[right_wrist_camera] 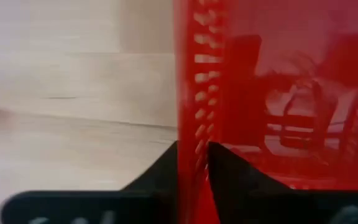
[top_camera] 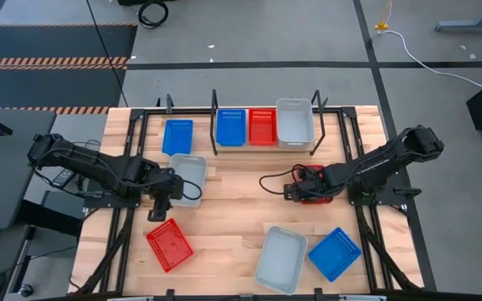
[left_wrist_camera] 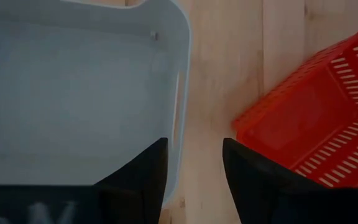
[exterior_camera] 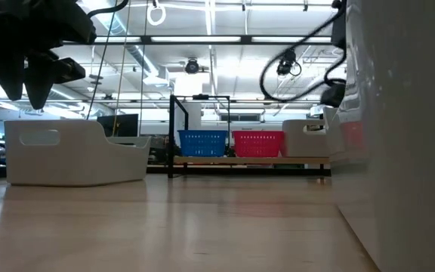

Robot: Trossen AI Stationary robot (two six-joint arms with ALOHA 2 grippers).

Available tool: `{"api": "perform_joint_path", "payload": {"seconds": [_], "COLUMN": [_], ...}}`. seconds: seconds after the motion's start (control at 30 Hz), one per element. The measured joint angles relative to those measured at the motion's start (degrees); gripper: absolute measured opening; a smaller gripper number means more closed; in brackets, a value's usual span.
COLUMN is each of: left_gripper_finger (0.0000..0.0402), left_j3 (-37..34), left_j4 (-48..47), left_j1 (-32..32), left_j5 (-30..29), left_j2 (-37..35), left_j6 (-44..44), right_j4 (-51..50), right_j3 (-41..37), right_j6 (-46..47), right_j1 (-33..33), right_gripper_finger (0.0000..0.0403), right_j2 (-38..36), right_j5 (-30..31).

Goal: Stack baskets on shelf by color
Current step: Stack the right red bin on the red bin on the shelf

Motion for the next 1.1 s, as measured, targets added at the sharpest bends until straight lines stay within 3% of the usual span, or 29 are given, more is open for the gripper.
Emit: {"api": "perform_joint_path", "payload": {"seconds": [0.13,0.33,0.5,0.7,0.9,1.1], "left_gripper_finger": [0.0160,0.0160,0.0160,0.0160,0.0160,0.0160], "left_j3": [0.0,0.0,0.0,0.0,0.0,0.0], "left_j4": [0.6,3.1,4.6,4.9,5.6,5.7], "left_j1": [0.0,0.0,0.0,0.0,0.0,0.0], "left_j5": [0.0,-0.2,-0.2,-0.2,-0.2,-0.6], "left_j2": [0.0,0.0,0.0,0.0,0.0,0.0], "left_j6": [0.3,0.4,-0.6,-1.0,-1.0,-1.1], "right_j4": [9.1,25.2,34.2,31.7,16.7,11.8], "right_j3": [0.2,0.1,2.5,14.2,26.7,30.3], "right_j6": [-3.3,-8.6,-16.4,-29.7,-40.5,-44.5], "right_j1": [0.0,-1.2,-4.3,-9.0,-18.0,-28.5], "right_gripper_finger": [0.0011,0.0011,0.0005,0.0005,0.0005,0.0005], "right_j2": [-0.1,-0.1,0.1,0.1,0.0,0.0], "right_j5": [3.8,8.9,8.6,8.6,8.4,1.3]}}
